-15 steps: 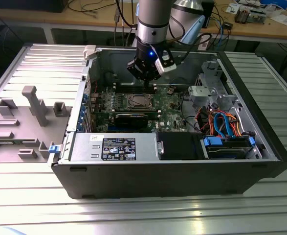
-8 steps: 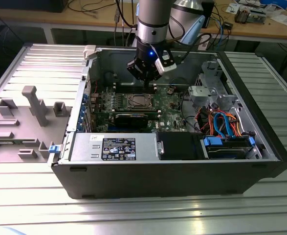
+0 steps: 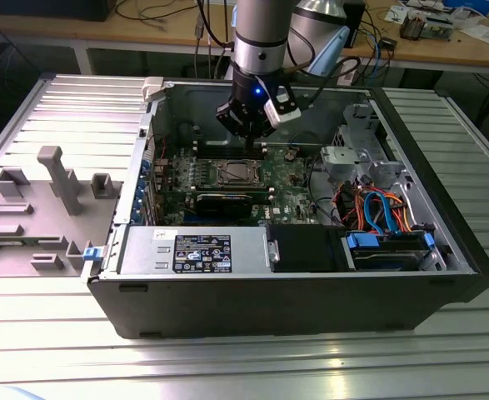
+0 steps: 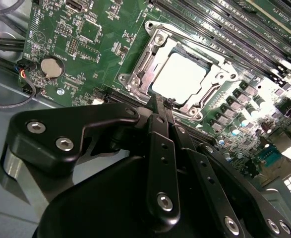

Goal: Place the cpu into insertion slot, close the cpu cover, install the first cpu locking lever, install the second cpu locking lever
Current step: 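Install the second cpu locking lever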

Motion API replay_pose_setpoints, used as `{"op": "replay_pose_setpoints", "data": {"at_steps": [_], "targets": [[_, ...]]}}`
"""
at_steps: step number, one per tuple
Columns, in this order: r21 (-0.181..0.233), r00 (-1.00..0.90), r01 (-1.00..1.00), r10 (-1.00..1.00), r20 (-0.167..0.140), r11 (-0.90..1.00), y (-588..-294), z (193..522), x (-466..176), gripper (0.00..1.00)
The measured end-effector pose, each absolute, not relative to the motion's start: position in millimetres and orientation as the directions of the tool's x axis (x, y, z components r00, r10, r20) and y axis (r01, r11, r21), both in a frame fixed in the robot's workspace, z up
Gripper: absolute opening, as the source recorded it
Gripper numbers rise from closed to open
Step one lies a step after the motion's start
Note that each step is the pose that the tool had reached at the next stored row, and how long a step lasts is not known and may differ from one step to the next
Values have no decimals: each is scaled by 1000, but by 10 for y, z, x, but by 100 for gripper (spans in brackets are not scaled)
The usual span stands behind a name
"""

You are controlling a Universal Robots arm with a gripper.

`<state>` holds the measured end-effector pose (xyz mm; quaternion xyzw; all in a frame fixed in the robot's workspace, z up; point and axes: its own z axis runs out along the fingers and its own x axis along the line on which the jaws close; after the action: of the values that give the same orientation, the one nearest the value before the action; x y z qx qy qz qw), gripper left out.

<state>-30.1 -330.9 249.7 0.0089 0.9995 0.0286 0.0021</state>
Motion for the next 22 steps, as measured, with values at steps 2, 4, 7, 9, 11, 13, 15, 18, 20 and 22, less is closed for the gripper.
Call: {"op": "replay_pose_setpoints", "data": {"at_steps": [2, 4, 7, 9, 11, 13, 15, 18, 20, 22], "targets": [[57, -1000, 18, 18, -4, 998, -3315, 2497, -300, 11], [57, -1000, 18, 18, -4, 998, -3321, 2497, -300, 11], [57, -1000, 18, 18, -4, 998, -3330, 2497, -300, 11], [57, -1000, 18, 18, -4, 998, -3337, 2496, -300, 11], [57, -1000, 18, 18, -4, 998, -3338, 2497, -300, 11], [57, -1000, 18, 18, -4, 998, -3338, 2497, -300, 11], [57, -1000, 18, 18, -4, 998, -3338, 2497, -300, 11], [57, -1000, 18, 18, -4, 998, -3339, 2497, -300, 11], [57, -1000, 18, 18, -4, 998, -3339, 2497, -300, 11], [57, -1000, 18, 18, -4, 998, -3339, 2497, -300, 11]]}}
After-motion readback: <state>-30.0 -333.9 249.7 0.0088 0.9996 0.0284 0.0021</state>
